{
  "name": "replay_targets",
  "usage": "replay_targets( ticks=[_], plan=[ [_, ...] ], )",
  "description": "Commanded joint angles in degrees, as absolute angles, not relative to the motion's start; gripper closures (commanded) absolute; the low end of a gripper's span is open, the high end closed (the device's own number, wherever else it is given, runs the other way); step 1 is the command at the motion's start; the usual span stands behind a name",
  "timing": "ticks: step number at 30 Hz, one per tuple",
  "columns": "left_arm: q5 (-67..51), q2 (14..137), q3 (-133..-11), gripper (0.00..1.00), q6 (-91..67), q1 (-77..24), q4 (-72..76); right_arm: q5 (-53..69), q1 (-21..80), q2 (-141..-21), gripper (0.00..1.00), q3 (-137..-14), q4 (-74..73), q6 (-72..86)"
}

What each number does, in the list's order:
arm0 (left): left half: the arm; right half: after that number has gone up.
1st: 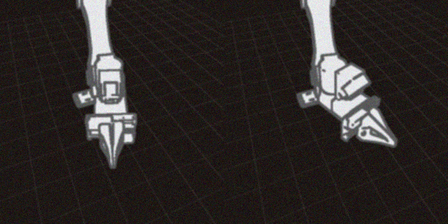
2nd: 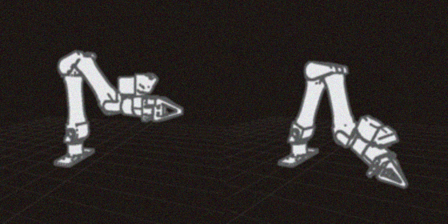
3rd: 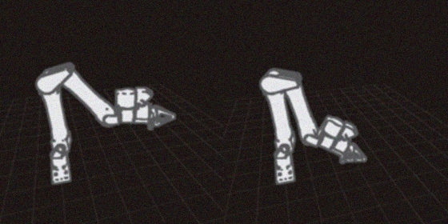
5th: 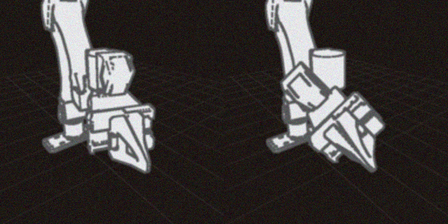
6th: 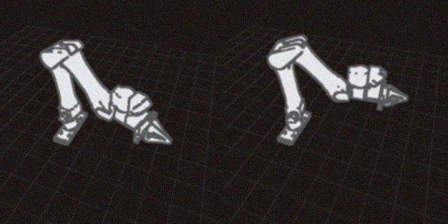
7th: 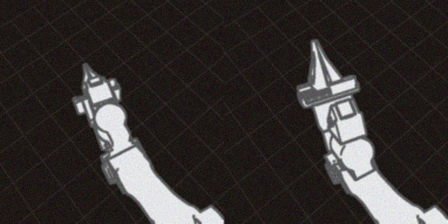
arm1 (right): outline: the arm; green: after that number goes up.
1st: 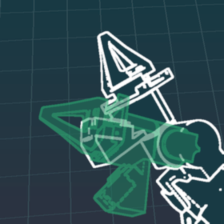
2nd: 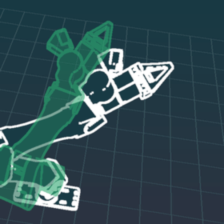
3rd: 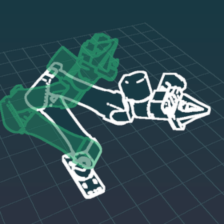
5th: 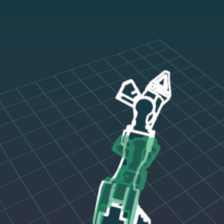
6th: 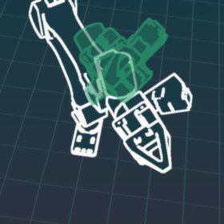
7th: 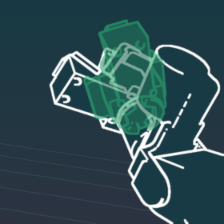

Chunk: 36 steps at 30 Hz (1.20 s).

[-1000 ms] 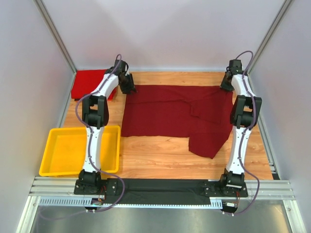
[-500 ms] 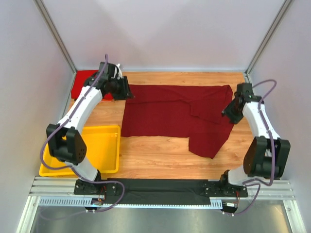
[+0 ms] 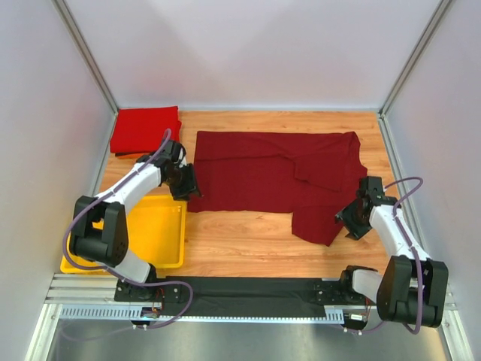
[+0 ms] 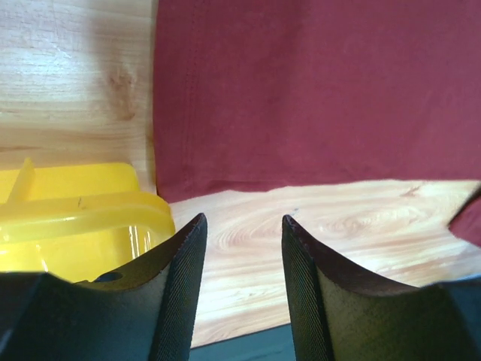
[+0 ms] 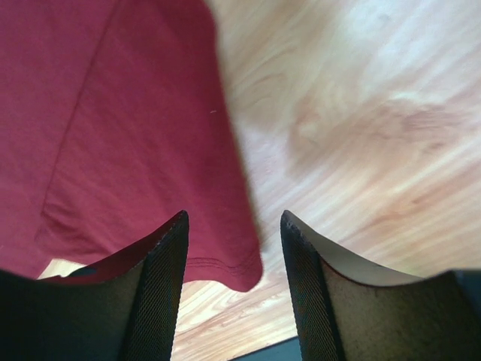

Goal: Fold and stack the t-shirts
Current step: Fold the tshirt

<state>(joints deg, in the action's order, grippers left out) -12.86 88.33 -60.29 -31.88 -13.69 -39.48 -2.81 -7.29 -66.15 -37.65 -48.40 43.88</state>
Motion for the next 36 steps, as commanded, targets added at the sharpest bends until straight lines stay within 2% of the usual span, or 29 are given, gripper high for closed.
replay_targets(
  ticks=[1, 5, 7, 12, 16, 20, 27, 31, 36],
  plan=[
    [-11.26, 88.41, -59.68, 0.48, -36.46, -13.54, -33.84, 2.01, -6.16, -63.46, 0.46, -35.43, -38.5, 46.06],
    [-9.06, 88.59, -57.66, 0.48, -38.93, -14.49, -31.64, -3.24, -5.63, -63.81, 0.47, -33.58, -39.37, 46.93],
    [-4.08, 88.16, -59.4, 0.48, -39.11, -15.55, -33.83, -4.92, -5.71, -64.77, 0.49, -32.87, -39.03, 47.28],
    [4.56, 84.39, -61.7, 0.48, -43.67, -21.7, -37.26, -5.62, -5.62, -66.18, 0.61, -31.29, -36.13, 47.9],
    [6.86, 82.53, -59.69, 0.48, -55.69, -24.08, -38.76, -4.57, -5.71, -66.71, 0.61, -31.29, -34.9, 47.81],
    [7.99, 81.21, -55.72, 0.46, -60.63, -24.0, -34.28, -2.73, -5.63, -66.97, 0.6, -31.55, -33.93, 47.2],
    [8.54, 88.67, -57.13, 0.46, -62.57, -23.03, -37.88, -3.08, -5.71, -65.57, 0.6, -31.64, -33.93, 46.05],
    [8.61, 89.21, -54.49, 0.46, -65.03, -23.11, -35.33, -2.55, -5.62, -65.48, 0.6, -31.64, -33.75, 45.62],
    [14.05, 88.77, -53.7, 0.46, -68.2, -23.12, -37.09, -3.08, -5.62, -64.78, 0.61, -31.38, -34.28, 45.35]
  ],
)
